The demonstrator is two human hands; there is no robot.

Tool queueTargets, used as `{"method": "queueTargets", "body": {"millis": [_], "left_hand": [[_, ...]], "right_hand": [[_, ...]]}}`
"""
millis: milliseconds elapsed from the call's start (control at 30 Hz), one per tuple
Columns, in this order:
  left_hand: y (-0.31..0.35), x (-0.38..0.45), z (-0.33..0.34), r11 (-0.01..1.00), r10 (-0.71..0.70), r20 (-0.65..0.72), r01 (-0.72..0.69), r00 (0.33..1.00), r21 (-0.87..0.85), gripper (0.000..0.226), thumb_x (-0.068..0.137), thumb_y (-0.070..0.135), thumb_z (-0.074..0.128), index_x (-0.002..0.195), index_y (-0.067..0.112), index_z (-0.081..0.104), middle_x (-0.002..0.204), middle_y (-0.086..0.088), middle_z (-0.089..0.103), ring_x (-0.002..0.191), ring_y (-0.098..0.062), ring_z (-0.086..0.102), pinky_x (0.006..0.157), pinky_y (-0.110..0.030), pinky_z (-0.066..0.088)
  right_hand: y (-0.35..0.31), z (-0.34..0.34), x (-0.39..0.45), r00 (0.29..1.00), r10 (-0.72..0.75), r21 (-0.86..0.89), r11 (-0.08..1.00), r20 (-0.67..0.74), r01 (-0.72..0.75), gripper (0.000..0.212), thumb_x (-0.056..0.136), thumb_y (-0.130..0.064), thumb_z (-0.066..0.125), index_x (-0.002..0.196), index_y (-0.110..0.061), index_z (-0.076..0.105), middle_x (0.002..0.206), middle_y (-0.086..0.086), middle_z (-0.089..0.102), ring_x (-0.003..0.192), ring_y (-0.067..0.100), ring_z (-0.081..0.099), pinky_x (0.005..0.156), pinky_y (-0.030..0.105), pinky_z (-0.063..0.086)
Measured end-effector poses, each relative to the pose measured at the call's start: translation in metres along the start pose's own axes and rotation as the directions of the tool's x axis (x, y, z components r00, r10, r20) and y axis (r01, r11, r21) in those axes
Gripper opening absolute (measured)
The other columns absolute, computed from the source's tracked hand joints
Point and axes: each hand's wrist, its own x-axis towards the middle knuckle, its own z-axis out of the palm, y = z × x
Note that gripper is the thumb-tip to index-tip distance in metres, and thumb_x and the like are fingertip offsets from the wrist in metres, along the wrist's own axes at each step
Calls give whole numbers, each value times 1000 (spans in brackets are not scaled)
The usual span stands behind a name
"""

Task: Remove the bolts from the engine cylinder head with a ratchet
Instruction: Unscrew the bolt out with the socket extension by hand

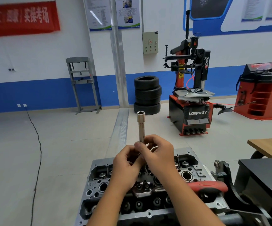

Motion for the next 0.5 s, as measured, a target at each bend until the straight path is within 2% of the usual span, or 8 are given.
{"method": "queueTargets", "body": {"millis": [100,167,300,433,500], "left_hand": [[4,-2,1,998,48,81,-45,996,-35,25,102,28,64,117,47,72,113,10,78,109,-13,73,90,-32,61],[8,-3,2,997,62,130,-56,990,-55,31,107,26,55,126,46,69,123,12,75,119,-8,69,97,-25,56],[4,-2,3,999,41,64,-40,997,-25,34,105,16,61,117,47,70,114,10,77,111,-11,72,93,-32,60],[-1,0,3,999,16,4,-16,1000,-36,38,96,12,74,108,48,75,104,9,80,101,-13,76,84,-33,64],[-1,-1,3,999,17,25,-16,1000,-42,32,99,20,71,113,48,75,108,10,80,104,-12,76,87,-34,63]], "right_hand": [[0,0,1,999,26,12,1000,-21,-25,7,78,-37,77,82,-32,74,81,-14,74,75,14,68,73,41,58],[0,-1,1,999,31,-14,999,14,-30,13,83,-39,71,90,-29,76,85,-11,74,81,15,68,78,45,57],[0,-1,0,995,38,-40,999,90,-35,24,90,-40,66,104,-24,78,96,-6,75,95,17,69,86,48,56],[-1,-1,-1,998,54,1,999,40,-54,11,77,-39,80,85,-33,76,85,-14,75,82,12,70,77,42,59],[0,-1,-2,999,37,-4,999,28,-36,9,78,-37,80,83,-33,74,81,-14,74,78,13,69,74,42,58]]}}
